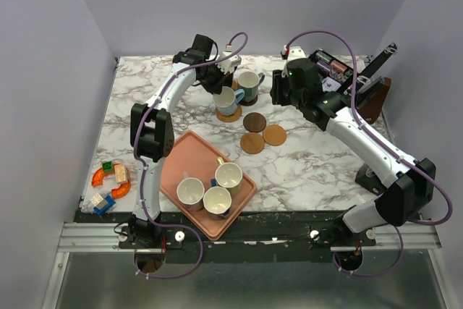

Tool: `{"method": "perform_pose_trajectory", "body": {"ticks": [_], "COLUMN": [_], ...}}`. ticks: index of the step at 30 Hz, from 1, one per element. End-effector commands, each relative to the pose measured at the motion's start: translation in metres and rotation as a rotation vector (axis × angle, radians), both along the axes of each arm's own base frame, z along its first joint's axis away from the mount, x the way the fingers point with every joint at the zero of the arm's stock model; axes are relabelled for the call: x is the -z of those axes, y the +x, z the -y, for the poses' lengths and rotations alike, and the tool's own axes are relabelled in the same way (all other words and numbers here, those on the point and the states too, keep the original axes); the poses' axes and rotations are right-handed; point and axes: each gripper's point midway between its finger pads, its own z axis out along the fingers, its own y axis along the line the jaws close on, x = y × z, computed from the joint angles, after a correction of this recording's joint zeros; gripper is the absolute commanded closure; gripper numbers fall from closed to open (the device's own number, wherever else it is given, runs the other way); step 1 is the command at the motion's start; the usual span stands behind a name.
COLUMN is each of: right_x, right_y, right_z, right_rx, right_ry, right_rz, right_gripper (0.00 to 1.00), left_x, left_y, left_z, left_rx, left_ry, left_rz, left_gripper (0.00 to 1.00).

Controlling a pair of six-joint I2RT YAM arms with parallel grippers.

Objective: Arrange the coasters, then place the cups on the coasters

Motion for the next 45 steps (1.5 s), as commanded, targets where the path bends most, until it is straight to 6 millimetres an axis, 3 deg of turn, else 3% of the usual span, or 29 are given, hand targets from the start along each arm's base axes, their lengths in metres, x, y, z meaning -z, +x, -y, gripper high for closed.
{"method": "perform_pose_trajectory", "body": {"ticks": [1, 14, 26, 30, 35, 45], "right_x": [-0.006, -0.005, -0.005, -0.004, -0.004, -0.003], "right_y": [0.003, 0.003, 0.003, 0.003, 0.003, 0.001], "right_z": [0.002, 0.002, 0.003, 0.004, 0.004, 0.007], "right_rx": [0.004, 0.007, 0.013, 0.015, 0.022, 0.034], "right_ry": [-0.02, -0.02, -0.019, -0.019, -0.015, -0.007], "right_rz": [0.003, -0.003, -0.003, -0.004, -0.003, -0.003], "right_gripper": [0.54, 0.53, 0.53, 0.51, 0.5, 0.46], "left_x": [-0.013, -0.017, -0.028, -0.032, -0.047, -0.084], "left_y": [0.003, 0.012, 0.021, 0.023, 0.027, 0.03], "left_z": [0.013, 0.013, 0.013, 0.014, 0.016, 0.024], "left_rx": [0.038, -0.005, -0.058, -0.075, -0.105, -0.129], "left_ry": [-0.033, -0.029, -0.044, -0.06, -0.096, -0.231], "left_rz": [0.039, 0.068, 0.104, 0.114, 0.143, 0.179], "left_gripper": [0.98, 0.63, 0.43, 0.24, 0.17, 0.15]}}
